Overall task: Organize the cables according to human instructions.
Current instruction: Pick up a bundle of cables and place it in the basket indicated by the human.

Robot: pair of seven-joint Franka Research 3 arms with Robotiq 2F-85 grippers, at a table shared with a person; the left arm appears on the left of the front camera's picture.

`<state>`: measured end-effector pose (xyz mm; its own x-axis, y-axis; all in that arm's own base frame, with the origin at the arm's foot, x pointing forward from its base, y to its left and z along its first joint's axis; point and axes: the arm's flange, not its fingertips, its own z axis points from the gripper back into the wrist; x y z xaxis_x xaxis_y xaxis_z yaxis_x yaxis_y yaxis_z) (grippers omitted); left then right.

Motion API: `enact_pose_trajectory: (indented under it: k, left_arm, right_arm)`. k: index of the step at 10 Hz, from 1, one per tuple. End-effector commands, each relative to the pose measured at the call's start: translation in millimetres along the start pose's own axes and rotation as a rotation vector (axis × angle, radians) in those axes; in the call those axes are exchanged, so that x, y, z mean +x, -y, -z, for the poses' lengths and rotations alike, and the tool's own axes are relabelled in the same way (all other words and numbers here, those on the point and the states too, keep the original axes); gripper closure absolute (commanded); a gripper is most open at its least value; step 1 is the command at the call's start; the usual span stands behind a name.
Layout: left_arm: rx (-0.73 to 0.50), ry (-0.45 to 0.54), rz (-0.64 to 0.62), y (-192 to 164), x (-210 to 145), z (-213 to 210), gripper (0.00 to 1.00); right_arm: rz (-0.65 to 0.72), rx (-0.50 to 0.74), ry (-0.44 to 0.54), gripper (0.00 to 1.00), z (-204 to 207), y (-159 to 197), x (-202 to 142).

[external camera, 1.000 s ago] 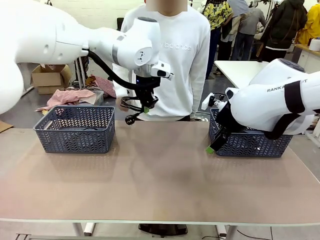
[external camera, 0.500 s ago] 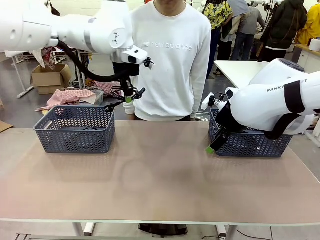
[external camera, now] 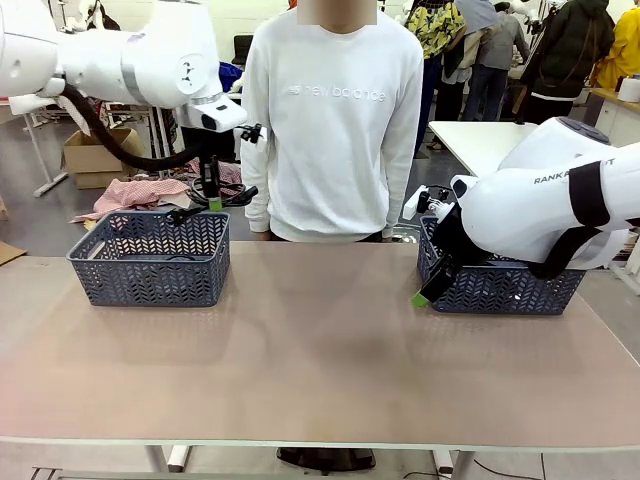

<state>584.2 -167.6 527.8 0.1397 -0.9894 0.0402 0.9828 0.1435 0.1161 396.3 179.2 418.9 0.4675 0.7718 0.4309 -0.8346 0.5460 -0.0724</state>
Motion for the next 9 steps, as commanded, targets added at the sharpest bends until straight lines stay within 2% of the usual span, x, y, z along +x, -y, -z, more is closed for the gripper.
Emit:
enact_pose_trajectory:
  k: [1, 3, 4, 9]
  left_arm:
    - [0.023, 0.040, 0.048, 5, -20, 7, 1.00]
    - [0.030, 0.089, 0.008, -1, -33, 14, 1.00]
    - [0.014, 0.003, 0.025, -6, -19, 10, 1.00]
    - [0.014, 0.003, 0.025, -6, -19, 10, 1.00]
  right_arm:
    - [-0.001, -0.006, -0.005, 0.00, -1, 1, 1]
    - [-0.001, -0.006, -0.005, 0.00, -1, 1, 1]
    - [-0.001, -0.006, -0.005, 0.00, -1, 1, 1]
    - [-0.001, -0.006, -0.005, 0.00, -1, 1, 1]
